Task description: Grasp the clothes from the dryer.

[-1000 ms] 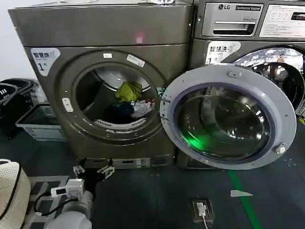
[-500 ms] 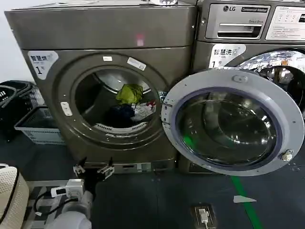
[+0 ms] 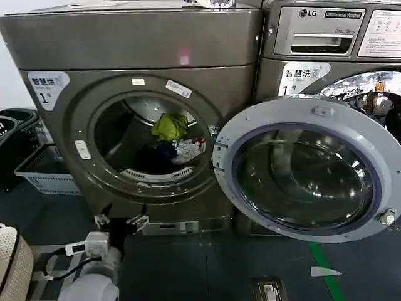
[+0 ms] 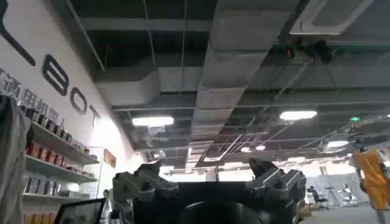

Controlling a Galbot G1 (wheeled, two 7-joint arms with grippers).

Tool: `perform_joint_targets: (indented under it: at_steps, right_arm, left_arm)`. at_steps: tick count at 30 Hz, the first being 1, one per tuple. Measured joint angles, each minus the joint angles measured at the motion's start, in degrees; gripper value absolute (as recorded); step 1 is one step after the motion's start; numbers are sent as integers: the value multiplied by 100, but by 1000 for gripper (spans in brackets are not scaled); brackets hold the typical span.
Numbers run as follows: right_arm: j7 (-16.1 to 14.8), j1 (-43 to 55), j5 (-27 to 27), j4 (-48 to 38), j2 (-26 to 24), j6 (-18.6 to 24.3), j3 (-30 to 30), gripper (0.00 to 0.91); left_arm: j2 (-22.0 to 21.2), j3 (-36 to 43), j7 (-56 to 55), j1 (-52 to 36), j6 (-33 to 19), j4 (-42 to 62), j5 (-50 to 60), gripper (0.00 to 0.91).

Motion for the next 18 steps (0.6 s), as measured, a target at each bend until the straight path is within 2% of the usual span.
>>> perform_joint_targets:
  at_steps: [18]
  right_arm:
    - [-4,8,-12,26,22,10,-30,907]
  left_arm:
    - [4,-19,1,-63,0,92,1,907]
